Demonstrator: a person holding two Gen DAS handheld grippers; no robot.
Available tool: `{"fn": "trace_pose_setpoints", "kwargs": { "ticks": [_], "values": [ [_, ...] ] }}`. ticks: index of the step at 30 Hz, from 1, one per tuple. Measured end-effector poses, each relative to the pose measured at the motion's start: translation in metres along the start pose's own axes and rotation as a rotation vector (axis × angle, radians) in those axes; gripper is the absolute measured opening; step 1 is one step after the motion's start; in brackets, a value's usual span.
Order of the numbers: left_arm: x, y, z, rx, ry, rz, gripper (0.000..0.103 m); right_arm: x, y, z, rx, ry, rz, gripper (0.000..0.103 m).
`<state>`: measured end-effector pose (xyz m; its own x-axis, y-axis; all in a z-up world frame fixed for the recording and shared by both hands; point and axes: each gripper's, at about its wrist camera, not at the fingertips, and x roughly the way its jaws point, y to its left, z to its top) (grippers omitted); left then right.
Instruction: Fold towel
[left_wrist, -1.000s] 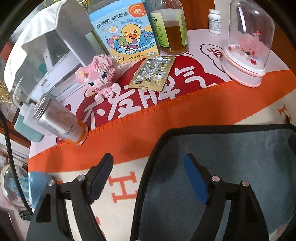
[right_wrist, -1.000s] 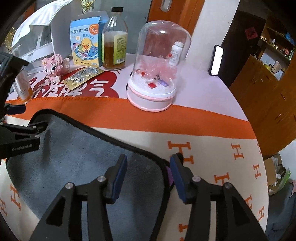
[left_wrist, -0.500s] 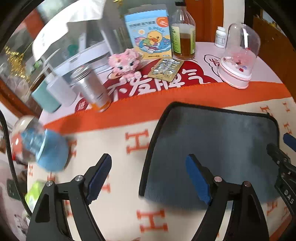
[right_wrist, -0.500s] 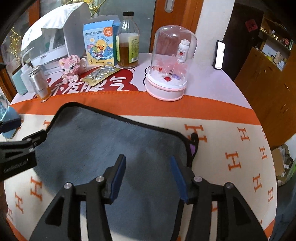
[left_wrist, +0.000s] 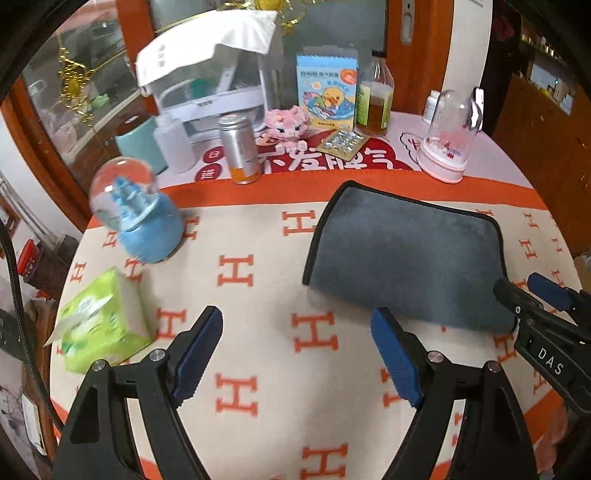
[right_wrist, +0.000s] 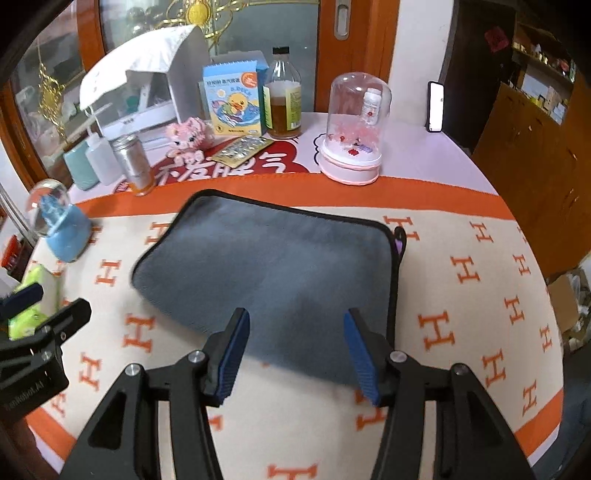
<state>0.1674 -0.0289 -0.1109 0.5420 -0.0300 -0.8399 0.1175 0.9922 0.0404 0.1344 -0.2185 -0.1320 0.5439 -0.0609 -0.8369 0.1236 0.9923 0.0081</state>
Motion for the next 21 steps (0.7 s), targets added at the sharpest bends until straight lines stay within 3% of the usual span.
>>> {"fn": "trace_pose_setpoints", "kwargs": {
  "ticks": [14,21],
  "values": [
    [-0.098,0.035,-0.052,0.014,-0.081,-0.026,0.082,-0.103,0.044,-0.048,0.003,-0.074,0.053,0.054],
    [-0.139,0.040,-0.066,0.031,-0.128,-0.046,0.089,-0.143,0.057,-0.071,-0.014,-0.084,0.082,0.057]
  ]
}}
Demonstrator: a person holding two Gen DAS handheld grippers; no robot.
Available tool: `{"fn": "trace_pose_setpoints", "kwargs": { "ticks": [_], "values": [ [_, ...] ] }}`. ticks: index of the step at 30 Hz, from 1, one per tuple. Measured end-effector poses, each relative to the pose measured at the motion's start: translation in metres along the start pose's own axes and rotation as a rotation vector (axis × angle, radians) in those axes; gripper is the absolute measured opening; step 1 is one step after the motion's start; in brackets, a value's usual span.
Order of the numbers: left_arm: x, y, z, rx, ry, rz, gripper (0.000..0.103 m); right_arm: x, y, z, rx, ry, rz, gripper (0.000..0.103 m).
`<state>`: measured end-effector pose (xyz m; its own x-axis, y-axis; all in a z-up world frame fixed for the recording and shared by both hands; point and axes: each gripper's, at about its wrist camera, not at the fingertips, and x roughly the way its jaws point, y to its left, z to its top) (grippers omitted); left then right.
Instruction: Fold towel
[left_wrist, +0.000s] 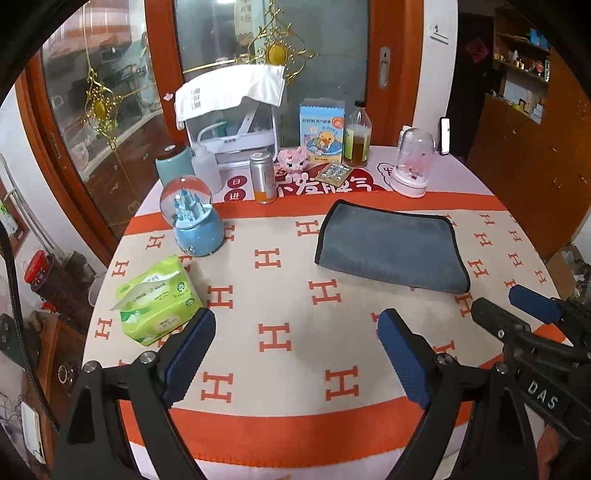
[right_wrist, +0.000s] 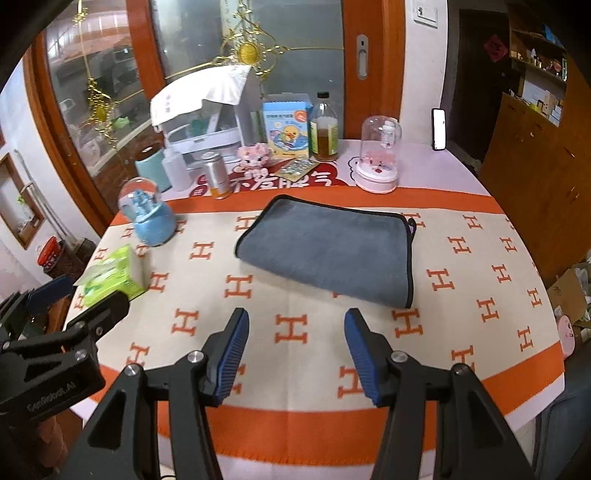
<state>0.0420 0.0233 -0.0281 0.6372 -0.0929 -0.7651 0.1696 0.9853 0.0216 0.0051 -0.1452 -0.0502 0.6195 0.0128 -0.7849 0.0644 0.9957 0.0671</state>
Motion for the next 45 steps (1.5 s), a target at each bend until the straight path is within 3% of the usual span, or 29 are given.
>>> {"fn": "trace_pose_setpoints", "kwargs": {
  "ticks": [5,20,45],
  "values": [
    [-0.015,0.003,-0.007,-0.019,0.025,-0.032,0.089,-0.021,0.002,-0.007,0.006,-0.002,0.005,0.060],
    [-0.047,-0.004,-0.020,-0.110,0.021,0.007,0.090,-0.064,-0.004,-0.016,-0.031,-0.037,-0.005,0.065],
    [-0.053,-0.037,-0.022,-0.104,0.046,0.052,0.090,-0.057,-0.023,-0.013,-0.072,0.004,0.022,0.065]
  ]
}}
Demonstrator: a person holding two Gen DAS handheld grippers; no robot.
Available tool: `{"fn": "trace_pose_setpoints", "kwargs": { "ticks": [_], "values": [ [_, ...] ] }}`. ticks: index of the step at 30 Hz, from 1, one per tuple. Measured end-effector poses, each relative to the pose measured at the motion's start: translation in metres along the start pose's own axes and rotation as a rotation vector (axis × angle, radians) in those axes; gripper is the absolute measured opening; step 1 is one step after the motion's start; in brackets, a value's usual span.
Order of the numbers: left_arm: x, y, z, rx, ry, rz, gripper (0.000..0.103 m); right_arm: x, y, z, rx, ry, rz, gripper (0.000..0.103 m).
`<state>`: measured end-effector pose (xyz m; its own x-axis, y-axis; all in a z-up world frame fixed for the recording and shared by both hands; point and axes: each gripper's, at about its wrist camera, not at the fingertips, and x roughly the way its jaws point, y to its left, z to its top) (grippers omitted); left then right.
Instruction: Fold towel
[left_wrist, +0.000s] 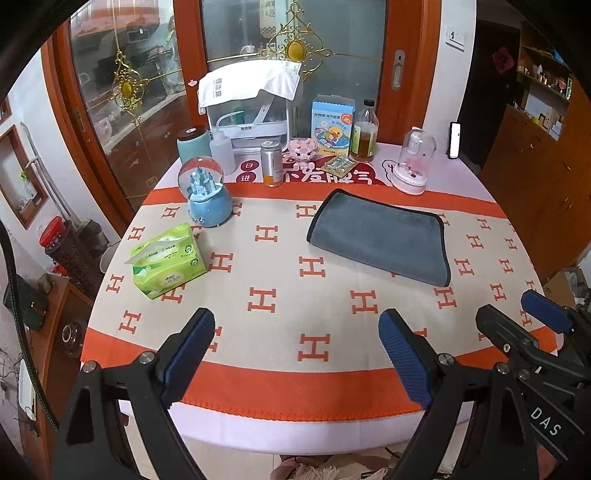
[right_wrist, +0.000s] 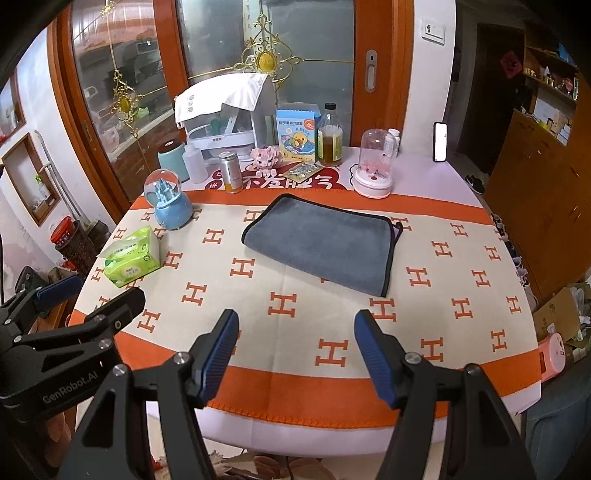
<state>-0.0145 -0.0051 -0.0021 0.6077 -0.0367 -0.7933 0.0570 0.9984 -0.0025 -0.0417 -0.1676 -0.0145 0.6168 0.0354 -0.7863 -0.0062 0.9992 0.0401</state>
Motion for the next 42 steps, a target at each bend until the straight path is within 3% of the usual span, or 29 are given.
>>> {"fn": "trace_pose_setpoints", "kwargs": {
  "ticks": [42],
  "values": [
    [0.007,0.004,0.004,0.019,0.015,0.014,0.090,0.012,0.007,0.003,-0.011,0.013,0.006,0.065]
  ]
}}
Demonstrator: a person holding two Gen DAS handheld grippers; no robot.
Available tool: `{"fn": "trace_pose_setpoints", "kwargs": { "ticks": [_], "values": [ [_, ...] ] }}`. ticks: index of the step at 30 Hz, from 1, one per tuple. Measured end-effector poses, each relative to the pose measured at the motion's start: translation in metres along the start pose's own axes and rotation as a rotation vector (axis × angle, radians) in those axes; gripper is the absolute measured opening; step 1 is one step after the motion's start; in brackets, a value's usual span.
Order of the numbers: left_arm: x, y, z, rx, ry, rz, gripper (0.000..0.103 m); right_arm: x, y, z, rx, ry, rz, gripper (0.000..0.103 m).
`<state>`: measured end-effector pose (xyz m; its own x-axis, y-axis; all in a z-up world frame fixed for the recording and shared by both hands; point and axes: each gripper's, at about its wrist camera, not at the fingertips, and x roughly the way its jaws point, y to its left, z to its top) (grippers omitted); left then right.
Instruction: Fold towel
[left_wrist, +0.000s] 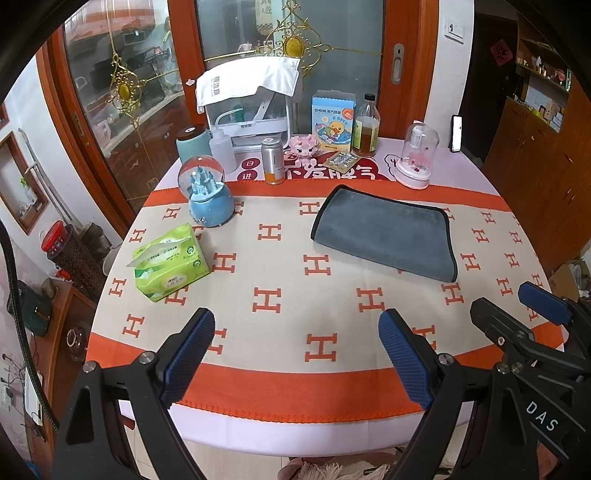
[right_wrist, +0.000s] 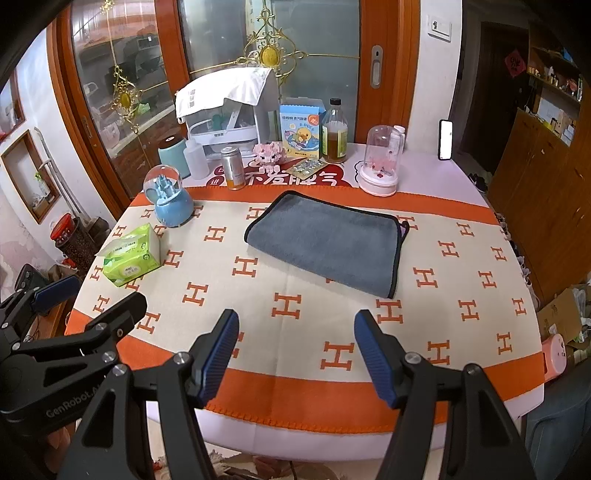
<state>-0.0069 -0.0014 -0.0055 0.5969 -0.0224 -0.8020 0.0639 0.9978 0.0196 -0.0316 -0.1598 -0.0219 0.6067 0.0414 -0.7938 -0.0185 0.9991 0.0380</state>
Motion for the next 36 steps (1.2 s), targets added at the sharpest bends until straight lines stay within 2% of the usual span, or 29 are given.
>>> {"fn": "trace_pose_setpoints", "kwargs": {
  "ticks": [36],
  "values": [
    [0.0012,0.0016,0.0005,0.001,-0.001,0.001,0.090,-0.0007,0.0001,0.0014,-0.002,0.000,0.000,0.065]
  ]
}}
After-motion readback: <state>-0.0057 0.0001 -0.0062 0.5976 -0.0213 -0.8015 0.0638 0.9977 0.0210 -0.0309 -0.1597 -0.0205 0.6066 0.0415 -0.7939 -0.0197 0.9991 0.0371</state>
